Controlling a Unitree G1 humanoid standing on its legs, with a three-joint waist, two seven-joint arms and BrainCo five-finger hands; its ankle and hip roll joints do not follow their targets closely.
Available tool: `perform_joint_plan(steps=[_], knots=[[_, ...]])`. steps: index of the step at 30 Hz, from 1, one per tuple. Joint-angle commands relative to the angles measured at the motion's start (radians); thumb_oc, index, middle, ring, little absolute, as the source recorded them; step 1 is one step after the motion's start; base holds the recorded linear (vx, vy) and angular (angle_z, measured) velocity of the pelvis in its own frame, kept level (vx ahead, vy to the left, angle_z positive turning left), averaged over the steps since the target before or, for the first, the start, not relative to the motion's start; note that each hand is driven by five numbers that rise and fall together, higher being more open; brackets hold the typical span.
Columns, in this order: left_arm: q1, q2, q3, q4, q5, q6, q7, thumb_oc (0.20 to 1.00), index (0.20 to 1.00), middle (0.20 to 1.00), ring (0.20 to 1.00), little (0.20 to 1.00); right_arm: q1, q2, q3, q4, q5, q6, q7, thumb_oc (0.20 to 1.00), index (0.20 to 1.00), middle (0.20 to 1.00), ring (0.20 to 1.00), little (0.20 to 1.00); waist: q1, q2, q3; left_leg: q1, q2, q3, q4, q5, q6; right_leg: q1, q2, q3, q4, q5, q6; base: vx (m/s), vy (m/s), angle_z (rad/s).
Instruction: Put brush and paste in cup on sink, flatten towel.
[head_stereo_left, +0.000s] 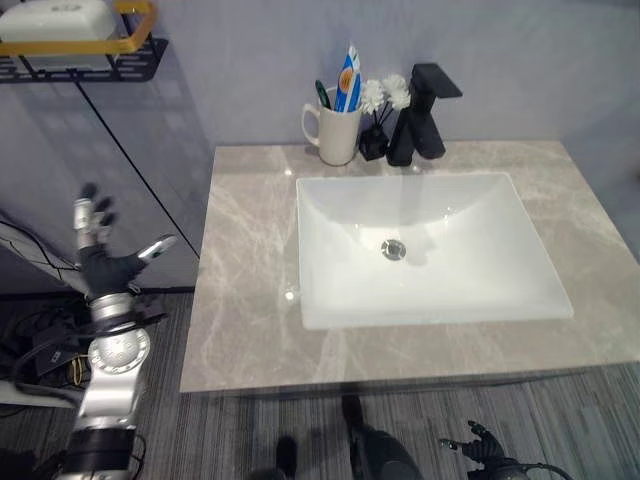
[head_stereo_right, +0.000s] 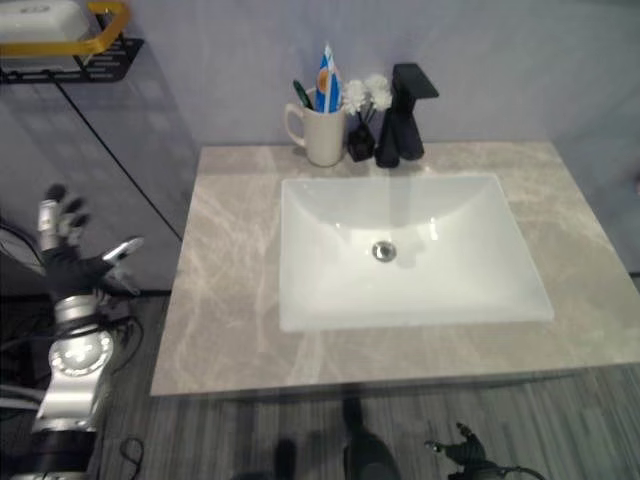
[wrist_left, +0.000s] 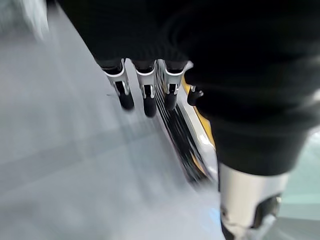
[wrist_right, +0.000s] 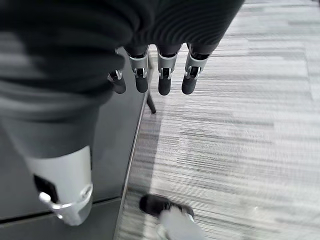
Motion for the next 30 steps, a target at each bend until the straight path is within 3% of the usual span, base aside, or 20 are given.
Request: perform_joint_plan(steps=[1, 2, 4, 10, 11, 12, 13, 14, 17, 19, 20, 21, 22, 23, 24, 26, 29, 30], knots=[[0.05, 0.006, 0.091, 0.034, 0.024, -0.021, 0.148, 1.0, 1.0, 1.0, 1.0, 1.0, 0.056, 0.01, 0.004, -0.016, 0.044, -0.022, -0.052, 1.0, 1.0, 1.0, 1.0, 1.0, 0.055, -0.02, -0.071, 0.016, -0.018, 0.017, -0.041, -0.01, -0.01, 0.023, -0.15, -0.09, 0.237, -0.099, 0.022, -0.33, 0.003, -0.36], [0.097, 0.007, 0.124, 0.099, 0.078, 0.02, 0.197, 1.0, 1.0, 1.0, 1.0, 1.0, 0.068, 0.012, -0.014, -0.021, 0.043, -0.03, -0.071, 1.0, 1.0, 1.0, 1.0, 1.0, 0.083, -0.024, -0.087, 0.01, -0.004, 0.057, -0.066, 0.007, -0.016, 0.072, -0.183, -0.159, 0.25, -0.122, 0.018, -0.33, -0.031, -0.72], [0.125, 0.02, 0.141, 0.268, 0.124, 0.089, 0.229, 1.0, 1.0, 1.0, 1.0, 1.0, 0.074, 0.012, -0.03, -0.026, 0.044, -0.036, -0.086, 1.0, 1.0, 1.0, 1.0, 1.0, 0.103, -0.035, -0.104, -0.002, 0.009, 0.11, -0.074, 0.026, -0.021, 0.142, -0.214, -0.217, 0.248, -0.121, 0.024, -0.27, -0.078, -0.88], [0.108, -0.008, 0.15, 0.784, -0.079, 0.11, 0.216, 1.0, 1.0, 1.0, 1.0, 1.0, 0.063, -0.003, -0.047, -0.081, 0.056, -0.041, -0.115, 1.0, 1.0, 1.0, 1.0, 1.0, 0.147, -0.091, -0.148, -0.07, 0.053, 0.282, -0.057, 0.056, -0.041, 0.29, -0.275, -0.279, 0.217, -0.068, 0.071, -0.27, -0.181, -1.13], [0.092, -0.041, 0.144, 0.911, -0.189, 0.11, 0.164, 1.0, 1.0, 1.0, 1.0, 1.0, 0.058, -0.01, -0.037, -0.113, 0.052, -0.036, -0.126, 1.0, 1.0, 1.0, 1.0, 1.0, 0.153, -0.108, -0.154, -0.101, 0.085, 0.349, -0.017, 0.064, -0.052, 0.312, -0.275, -0.298, 0.191, -0.059, 0.077, -0.41, -0.37, -1.25], [0.084, -0.057, 0.143, 0.987, -0.241, 0.117, 0.13, 1.0, 1.0, 1.0, 1.0, 1.0, 0.048, -0.017, -0.031, -0.121, 0.054, -0.032, -0.127, 1.0, 1.0, 1.0, 1.0, 1.0, 0.152, -0.111, -0.154, -0.114, 0.114, 0.378, 0.0, 0.076, -0.066, 0.318, -0.262, -0.313, 0.147, -0.097, 0.07, -0.29, -0.285, -1.54], [0.08, -0.054, 0.142, 0.995, -0.246, 0.112, 0.125, 1.0, 1.0, 1.0, 1.0, 1.0, 0.047, -0.018, -0.03, -0.121, 0.054, -0.031, -0.127, 1.0, 1.0, 1.0, 1.0, 1.0, 0.155, -0.109, -0.152, -0.114, 0.119, 0.381, 0.003, 0.077, -0.069, 0.319, -0.257, -0.312, 0.143, -0.098, 0.066, -0.26, -0.336, -1.81], [0.086, -0.081, 0.145, 1.089, -0.299, 0.146, 0.066, 1.0, 1.0, 1.0, 1.0, 1.0, 0.019, -0.041, -0.013, -0.166, 0.034, -0.025, -0.128, 1.0, 1.0, 1.0, 1.0, 1.0, 0.155, -0.105, -0.148, -0.122, 0.195, 0.439, 0.029, 0.115, -0.105, 0.312, -0.226, -0.341, 0.107, -0.178, 0.042, -0.21, -0.357, -1.93], [0.074, -0.11, 0.106, 1.178, -0.293, 0.199, -0.05, 1.0, 1.0, 1.0, 1.0, 1.0, -0.001, -0.08, 0.009, -0.211, 0.001, -0.015, -0.116, 1.0, 1.0, 1.0, 1.0, 1.0, 0.137, -0.08, -0.133, -0.12, 0.263, 0.452, 0.039, 0.167, -0.142, 0.305, -0.16, -0.297, 0.073, -0.256, 0.004, -0.16, -0.283, -1.52], [0.064, -0.159, 0.011, 1.206, -0.205, 0.23, -0.145, 1.0, 1.0, 1.0, 1.0, 1.0, -0.033, -0.134, 0.038, -0.252, -0.062, -0.004, -0.105, 1.0, 1.0, 1.0, 1.0, 1.0, 0.1, -0.054, -0.105, -0.114, 0.317, 0.425, 0.022, 0.231, -0.178, 0.287, -0.085, -0.225, 0.048, -0.305, -0.031, -0.2, -0.362, -1.35], [0.062, -0.161, 0.011, 1.208, -0.204, 0.229, -0.146, 1.0, 1.0, 1.0, 1.0, 1.0, -0.034, -0.136, 0.037, -0.253, -0.063, -0.003, -0.105, 1.0, 1.0, 1.0, 1.0, 1.0, 0.102, -0.052, -0.103, -0.112, 0.32, 0.426, 0.021, 0.234, -0.18, 0.287, -0.082, -0.223, 0.048, -0.306, -0.033, -0.14, -0.268, -0.89], [0.051, -0.179, -0.025, 1.212, -0.173, 0.233, -0.171, 1.0, 1.0, 1.0, 1.0, 1.0, -0.043, -0.148, 0.054, -0.271, -0.09, -0.003, -0.102, 1.0, 1.0, 1.0, 1.0, 1.0, 0.101, -0.048, -0.087, -0.112, 0.32, 0.374, 0.017, 0.242, -0.185, 0.281, -0.065, -0.198, 0.039, -0.312, -0.039, -0.21, -0.274, -0.93], [0.035, -0.21, -0.109, 1.222, -0.107, 0.235, -0.202, 1.0, 1.0, 1.0, 1.0, 1.0, -0.086, -0.157, 0.105, -0.29, -0.132, -0.008, -0.095, 1.0, 1.0, 1.0, 1.0, 1.0, 0.116, -0.046, -0.064, -0.131, 0.279, 0.171, -0.004, 0.237, -0.166, 0.257, -0.031, -0.132, 0.005, -0.278, -0.052, -0.21, -0.349, -1.1], [0.027, -0.216, -0.134, 1.225, -0.087, 0.238, -0.21, 1.0, 1.0, 1.0, 1.0, 1.0, -0.093, -0.154, 0.12, -0.307, -0.143, -0.015, -0.091, 1.0, 1.0, 1.0, 1.0, 1.0, 0.119, -0.047, -0.055, -0.137, 0.26, 0.092, -0.004, 0.228, -0.165, 0.251, -0.019, -0.093, 0.002, -0.27, -0.055, -0.16, -0.278, -1.34], [0.027, -0.216, -0.134, 1.225, -0.087, 0.238, -0.21, 1.0, 1.0, 1.0, 1.0, 1.0, -0.093, -0.154, 0.12, -0.307, -0.143, -0.015, -0.091, 1.0, 1.0, 1.0, 1.0, 1.0, 0.119, -0.046, -0.057, -0.14, 0.261, 0.091, -0.004, 0.229, -0.165, 0.249, -0.018, -0.093, 0.001, -0.269, -0.055, -0.01, -0.151, -1.57], [0.02, -0.222, -0.193, 1.208, -0.028, 0.229, -0.223, 1.0, 1.0, 1.0, 1.0, 1.0, -0.108, -0.146, 0.15, -0.311, -0.166, -0.023, -0.087, 1.0, 1.0, 1.0, 1.0, 1.0, 0.123, -0.053, -0.043, -0.141, 0.209, -0.011, 0.025, 0.19, -0.155, 0.25, 0.001, -0.031, -0.013, -0.254, -0.061, -0.01, -0.195, -1.37], [0.006, -0.221, -0.246, 1.183, 0.029, 0.22, -0.226, 1.0, 1.0, 1.0, 1.0, 1.0, -0.099, -0.135, 0.171, -0.32, -0.185, -0.031, -0.083, 1.0, 1.0, 1.0, 1.0, 1.0, 0.112, -0.054, -0.048, -0.135, 0.175, -0.018, 0.045, 0.159, -0.145, 0.246, 0.018, 0.006, -0.029, -0.239, -0.068, 0.03, -0.137, -1.09], [-0.02, -0.217, -0.314, 1.142, 0.086, 0.215, -0.221, 1.0, 1.0, 1.0, 1.0, 1.0, -0.086, -0.124, 0.191, -0.319, -0.205, -0.031, -0.083, 1.0, 1.0, 1.0, 1.0, 1.0, 0.099, -0.049, -0.052, -0.129, 0.135, -0.022, 0.06, 0.134, -0.133, 0.25, 0.03, 0.035, -0.051, -0.234, -0.073, 0.07, -0.124, -1.49]])
